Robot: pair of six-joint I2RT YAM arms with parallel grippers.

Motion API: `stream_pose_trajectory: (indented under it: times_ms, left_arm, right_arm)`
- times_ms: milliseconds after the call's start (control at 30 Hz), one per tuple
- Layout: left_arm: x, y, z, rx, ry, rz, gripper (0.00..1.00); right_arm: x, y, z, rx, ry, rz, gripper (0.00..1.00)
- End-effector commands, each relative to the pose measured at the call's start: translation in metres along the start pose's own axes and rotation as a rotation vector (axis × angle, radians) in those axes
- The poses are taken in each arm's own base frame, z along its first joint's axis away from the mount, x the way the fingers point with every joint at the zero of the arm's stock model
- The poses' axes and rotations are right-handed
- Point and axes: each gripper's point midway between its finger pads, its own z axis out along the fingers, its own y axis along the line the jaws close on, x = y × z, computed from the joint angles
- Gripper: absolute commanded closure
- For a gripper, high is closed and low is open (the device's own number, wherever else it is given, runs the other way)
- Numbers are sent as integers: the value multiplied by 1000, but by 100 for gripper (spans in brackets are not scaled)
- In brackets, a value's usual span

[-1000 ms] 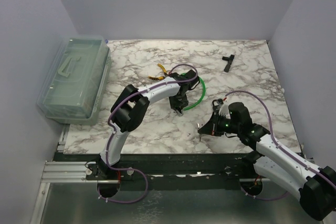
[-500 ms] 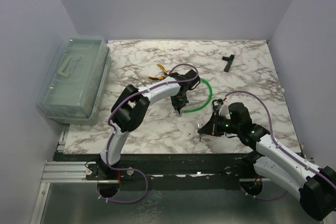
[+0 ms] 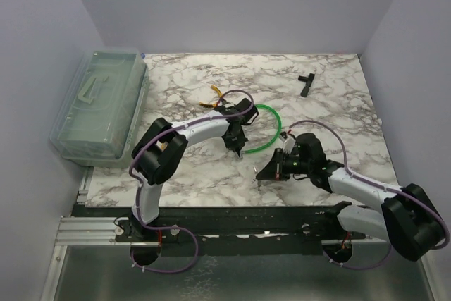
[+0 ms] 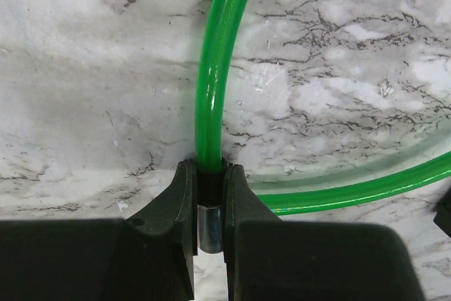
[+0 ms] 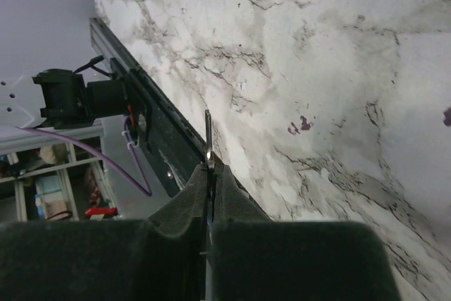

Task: Unlock with the key

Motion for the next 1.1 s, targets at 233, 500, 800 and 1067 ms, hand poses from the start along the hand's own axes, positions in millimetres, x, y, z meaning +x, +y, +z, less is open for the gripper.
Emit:
stream_pose_trajectory:
  times_ms: [233,500,800,1067]
  left_arm:
    - [0,-24,-30,212,13,-59,100]
    - [3,-23,-34,268,47,-82,100]
    - [2,-24,-39,326,63,-122,100]
    - [3,-24,-40,347,75,-137,100]
  right_arm:
    - [-7,25,25,-215,91,79,100]
    - [-16,18,36,-191,79,116,100]
    - [-25,4,45,-118,26,172,100]
    - [-22,-6,52,-94,34,233,100]
